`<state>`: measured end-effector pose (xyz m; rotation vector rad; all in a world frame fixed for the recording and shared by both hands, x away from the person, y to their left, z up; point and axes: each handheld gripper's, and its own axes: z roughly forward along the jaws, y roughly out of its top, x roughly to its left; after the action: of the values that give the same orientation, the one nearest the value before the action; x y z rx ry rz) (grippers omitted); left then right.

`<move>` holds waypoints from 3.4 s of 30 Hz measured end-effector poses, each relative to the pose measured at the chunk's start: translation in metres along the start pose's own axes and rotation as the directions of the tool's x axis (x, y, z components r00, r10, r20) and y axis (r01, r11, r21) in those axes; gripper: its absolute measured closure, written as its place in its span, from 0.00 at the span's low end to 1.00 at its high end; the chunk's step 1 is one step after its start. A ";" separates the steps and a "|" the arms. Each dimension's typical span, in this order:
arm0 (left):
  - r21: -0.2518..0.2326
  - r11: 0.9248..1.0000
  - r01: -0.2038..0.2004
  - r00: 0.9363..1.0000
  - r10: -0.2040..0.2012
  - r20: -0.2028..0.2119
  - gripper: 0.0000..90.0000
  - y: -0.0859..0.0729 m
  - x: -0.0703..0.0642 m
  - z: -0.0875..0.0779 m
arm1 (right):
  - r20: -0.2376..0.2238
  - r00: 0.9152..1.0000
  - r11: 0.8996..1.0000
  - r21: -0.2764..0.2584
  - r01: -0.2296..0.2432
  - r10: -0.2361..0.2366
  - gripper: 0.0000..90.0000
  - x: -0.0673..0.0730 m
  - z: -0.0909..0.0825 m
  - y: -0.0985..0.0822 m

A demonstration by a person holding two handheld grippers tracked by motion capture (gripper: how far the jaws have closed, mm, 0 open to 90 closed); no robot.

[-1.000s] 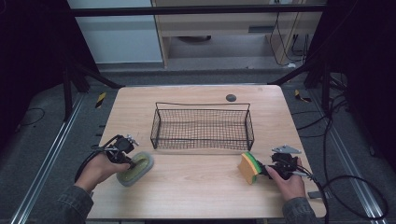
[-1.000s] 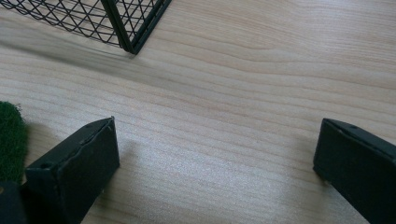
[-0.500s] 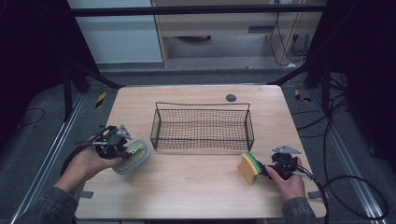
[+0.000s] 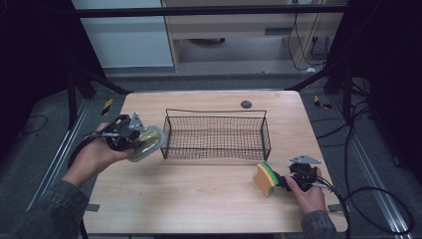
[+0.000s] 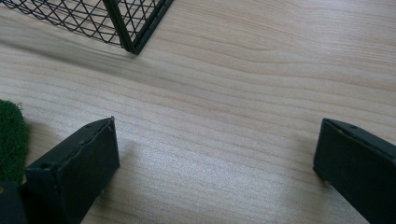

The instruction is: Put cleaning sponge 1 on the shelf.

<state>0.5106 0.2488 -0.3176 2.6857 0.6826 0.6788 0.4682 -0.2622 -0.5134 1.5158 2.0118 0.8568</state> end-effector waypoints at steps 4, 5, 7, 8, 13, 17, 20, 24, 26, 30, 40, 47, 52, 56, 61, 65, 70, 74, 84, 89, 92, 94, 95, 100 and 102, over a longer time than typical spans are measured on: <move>-0.006 1.000 -0.029 0.999 0.028 -0.020 0.79 0.010 0.002 -0.003 | -0.001 1.000 1.000 0.000 0.001 -0.001 0.01 0.000 0.000 0.000; -0.012 0.999 -0.038 0.999 0.038 -0.024 0.79 0.012 0.003 -0.004 | -0.001 1.000 1.000 0.000 0.001 -0.001 0.01 0.000 0.000 0.000; -0.016 0.999 -0.047 0.998 0.046 -0.031 0.79 0.018 0.004 -0.005 | -0.001 1.000 1.000 0.000 0.001 -0.001 0.01 0.000 0.000 0.000; -0.014 0.998 -0.057 0.998 0.057 -0.034 0.79 0.021 0.004 -0.006 | -0.001 1.000 1.000 0.000 0.001 -0.001 0.01 0.000 0.000 0.000; -0.021 0.993 -0.119 0.992 0.117 -0.055 0.79 0.036 0.005 -0.006 | -0.001 1.000 1.000 -0.002 0.001 -0.001 0.01 0.000 0.000 0.000; -0.039 0.988 -0.151 0.987 0.148 -0.064 0.79 0.047 0.008 -0.003 | -0.001 1.000 1.000 0.000 0.001 -0.001 0.01 0.000 0.000 0.000; -0.051 0.983 -0.175 0.983 0.172 -0.061 0.79 0.056 0.009 0.002 | -0.001 1.000 1.000 0.000 0.001 -0.001 0.01 0.000 0.000 0.000; -0.068 0.979 -0.193 0.980 0.190 -0.053 0.79 0.063 0.008 0.014 | -0.001 1.000 1.000 0.000 0.001 -0.001 0.01 0.000 0.000 0.000; -0.075 0.976 -0.205 0.978 0.202 -0.049 0.79 0.065 0.007 0.020 | -0.001 1.000 1.000 0.000 0.001 -0.001 0.01 0.000 0.000 0.000; -0.087 0.970 -0.226 0.973 0.221 -0.063 0.79 0.070 0.008 0.024 | -0.001 1.000 1.000 0.000 0.001 -0.001 0.01 0.000 0.000 0.000; -0.089 0.958 -0.273 0.961 0.268 -0.064 0.79 0.081 0.005 0.026 | -0.001 1.000 1.000 0.000 0.001 -0.001 0.01 0.000 0.000 0.000; -0.110 0.947 -0.302 0.952 0.295 -0.077 0.79 0.094 -0.001 0.021 | -0.001 1.000 1.000 0.000 0.001 -0.001 0.01 0.000 0.000 0.000; -0.106 0.934 -0.341 0.939 0.334 -0.082 0.79 0.104 -0.011 0.022 | -0.001 1.000 1.000 0.000 0.001 -0.001 0.01 0.000 0.000 0.000; -0.097 0.922 -0.374 0.925 0.365 -0.103 0.79 0.109 -0.017 0.028 | -0.003 1.000 1.000 -0.001 0.008 -0.008 0.01 -0.001 0.000 0.000; -0.076 0.909 -0.411 0.909 0.401 -0.114 0.79 0.111 -0.021 0.038 | -0.008 1.000 1.000 -0.001 0.011 -0.011 0.01 -0.001 0.001 0.001; -0.064 0.901 -0.428 0.900 0.420 -0.116 0.79 0.110 -0.023 0.045 | -0.009 1.000 1.000 -0.002 0.011 -0.011 0.01 -0.001 0.001 0.001; -0.048 0.891 -0.452 0.888 0.443 -0.123 0.79 0.113 -0.025 0.052 | -0.011 1.000 1.000 -0.004 0.014 -0.014 0.01 -0.001 0.002 0.002; -0.034 0.881 -0.472 0.877 0.465 -0.122 0.79 0.114 -0.028 0.058 | -0.013 1.000 1.000 -0.004 0.015 -0.015 0.01 -0.001 0.002 0.002; -0.006 0.884 -0.468 0.880 0.465 -0.099 0.79 0.105 -0.027 0.085 | -0.015 1.000 1.000 -0.004 0.015 -0.015 0.01 -0.001 0.003 0.002; -0.019 0.886 -0.463 0.885 0.460 -0.074 0.79 0.101 -0.024 0.095 | -0.013 1.000 1.000 -0.002 0.016 -0.016 0.01 -0.001 0.003 0.002; -0.022 0.893 -0.450 0.892 0.448 -0.062 0.79 0.100 -0.022 0.100 | -0.015 1.000 1.000 -0.001 0.015 -0.015 0.01 -0.001 0.002 0.002; -0.018 0.892 -0.451 0.891 0.450 -0.056 0.79 0.099 -0.022 0.103 | -0.015 1.000 1.000 -0.001 0.015 -0.015 0.01 -0.001 0.002 0.002; -0.018 0.893 -0.451 0.892 0.449 -0.052 0.79 0.098 -0.022 0.105 | -0.015 1.000 1.000 -0.001 0.015 -0.015 0.01 -0.001 0.002 0.002; -0.021 0.897 -0.441 0.897 0.440 -0.037 0.79 0.096 -0.021 0.110 | -0.016 1.000 1.000 -0.002 0.013 -0.013 0.01 -0.001 0.002 0.002; -0.018 0.899 -0.437 0.899 0.436 -0.031 0.79 0.095 -0.022 0.112 | -0.016 1.000 1.000 -0.002 0.013 -0.013 0.01 -0.001 0.002 0.002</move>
<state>0.5859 0.1400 -0.3842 2.8325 0.0618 0.8202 0.4717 -0.2621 -0.5133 1.4976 2.0296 0.8681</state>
